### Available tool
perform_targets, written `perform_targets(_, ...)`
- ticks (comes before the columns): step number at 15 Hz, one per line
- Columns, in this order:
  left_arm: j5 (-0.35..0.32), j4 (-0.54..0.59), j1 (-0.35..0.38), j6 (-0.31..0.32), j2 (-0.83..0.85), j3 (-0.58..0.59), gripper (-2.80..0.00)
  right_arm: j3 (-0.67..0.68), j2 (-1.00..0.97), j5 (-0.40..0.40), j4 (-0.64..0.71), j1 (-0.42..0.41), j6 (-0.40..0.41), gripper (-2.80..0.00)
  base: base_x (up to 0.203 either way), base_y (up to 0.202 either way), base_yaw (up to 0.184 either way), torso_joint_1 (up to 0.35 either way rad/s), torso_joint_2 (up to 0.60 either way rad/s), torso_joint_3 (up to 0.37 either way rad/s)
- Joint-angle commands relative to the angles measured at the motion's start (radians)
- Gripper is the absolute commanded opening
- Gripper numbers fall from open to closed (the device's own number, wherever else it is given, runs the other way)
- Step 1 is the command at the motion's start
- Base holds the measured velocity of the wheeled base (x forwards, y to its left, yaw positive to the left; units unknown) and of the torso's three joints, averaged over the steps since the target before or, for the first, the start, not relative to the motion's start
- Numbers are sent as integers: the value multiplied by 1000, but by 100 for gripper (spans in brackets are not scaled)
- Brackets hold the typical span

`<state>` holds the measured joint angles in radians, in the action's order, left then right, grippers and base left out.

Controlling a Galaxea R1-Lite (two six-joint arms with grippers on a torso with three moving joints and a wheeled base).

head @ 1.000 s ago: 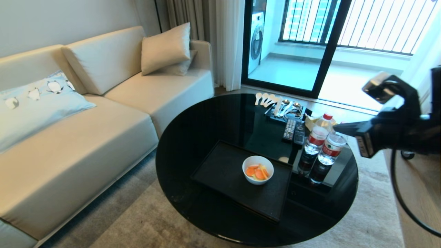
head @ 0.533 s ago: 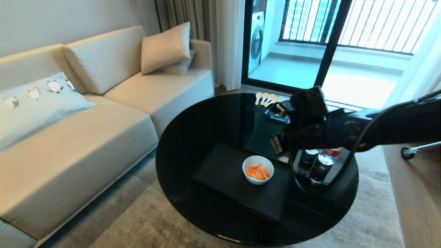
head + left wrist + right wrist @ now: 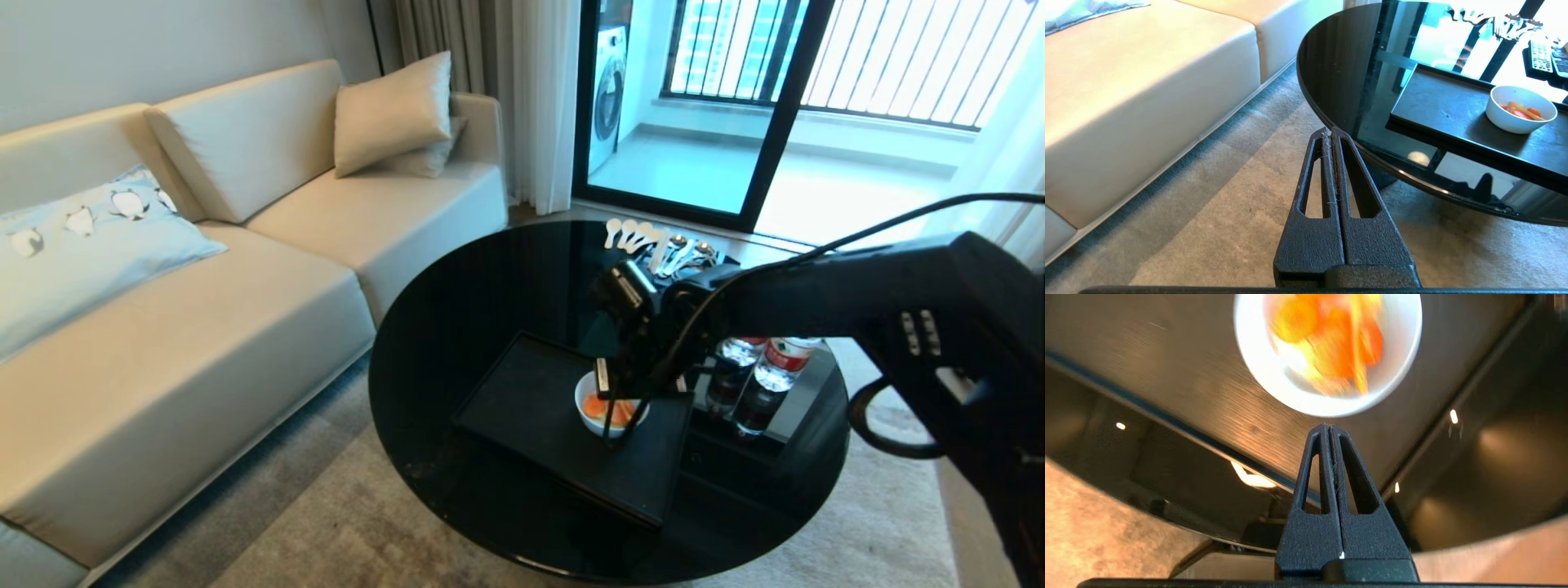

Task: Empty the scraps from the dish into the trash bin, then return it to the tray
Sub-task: Pick up the bowl with leftover food

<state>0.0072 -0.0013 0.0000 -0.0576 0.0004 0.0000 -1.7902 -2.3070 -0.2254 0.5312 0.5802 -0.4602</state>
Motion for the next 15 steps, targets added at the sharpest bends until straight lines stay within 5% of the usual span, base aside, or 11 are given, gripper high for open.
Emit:
perform_targets(1,0,0,0,-1,0,0,-280,-32,-54,-14,30,4,-17,-280,0,0,0,0,0,0)
perform_targets(2,0,0,0,-1,0,0,-280,-31,-59,-20,30,3,-18,0,0,0,0,0,0,0)
perform_targets(9,0,0,0,-1,0,0,-280,-53,-110,-136,20,-14,-34,0,0,0,0,0,0,0)
perform_targets(15,0,0,0,-1,0,0,-280,-149,-168,-136,22,-61,-63,0,0,0,0,0,0,0)
